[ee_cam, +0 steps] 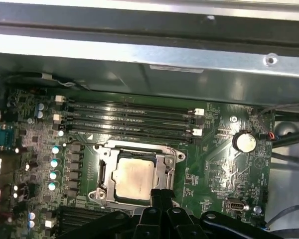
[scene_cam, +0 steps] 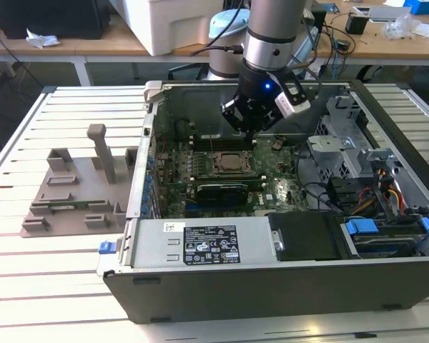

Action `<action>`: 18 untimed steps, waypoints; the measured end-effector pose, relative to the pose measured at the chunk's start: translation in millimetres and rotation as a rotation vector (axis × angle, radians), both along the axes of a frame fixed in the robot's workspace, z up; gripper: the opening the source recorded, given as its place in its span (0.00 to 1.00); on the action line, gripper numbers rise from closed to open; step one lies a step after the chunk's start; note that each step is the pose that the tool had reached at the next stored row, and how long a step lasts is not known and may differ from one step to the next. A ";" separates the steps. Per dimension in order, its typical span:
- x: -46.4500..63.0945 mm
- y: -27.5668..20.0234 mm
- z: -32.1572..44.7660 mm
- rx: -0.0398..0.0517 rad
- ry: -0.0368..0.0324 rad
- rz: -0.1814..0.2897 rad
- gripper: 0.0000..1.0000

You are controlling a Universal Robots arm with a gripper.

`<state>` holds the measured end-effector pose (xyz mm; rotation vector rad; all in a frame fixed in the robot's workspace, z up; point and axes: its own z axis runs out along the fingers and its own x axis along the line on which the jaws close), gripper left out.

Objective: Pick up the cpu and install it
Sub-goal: 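Install the first cpu locking lever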

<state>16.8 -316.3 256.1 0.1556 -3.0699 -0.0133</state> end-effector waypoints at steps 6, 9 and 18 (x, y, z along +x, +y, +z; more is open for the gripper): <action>0.0 0.0 0.0 0.0247 -0.0007 0.063 0.11; -0.1 0.0 0.0 0.0254 -0.0007 0.058 0.11; 0.0 0.0 -0.4 -0.0336 -0.0007 -0.004 0.11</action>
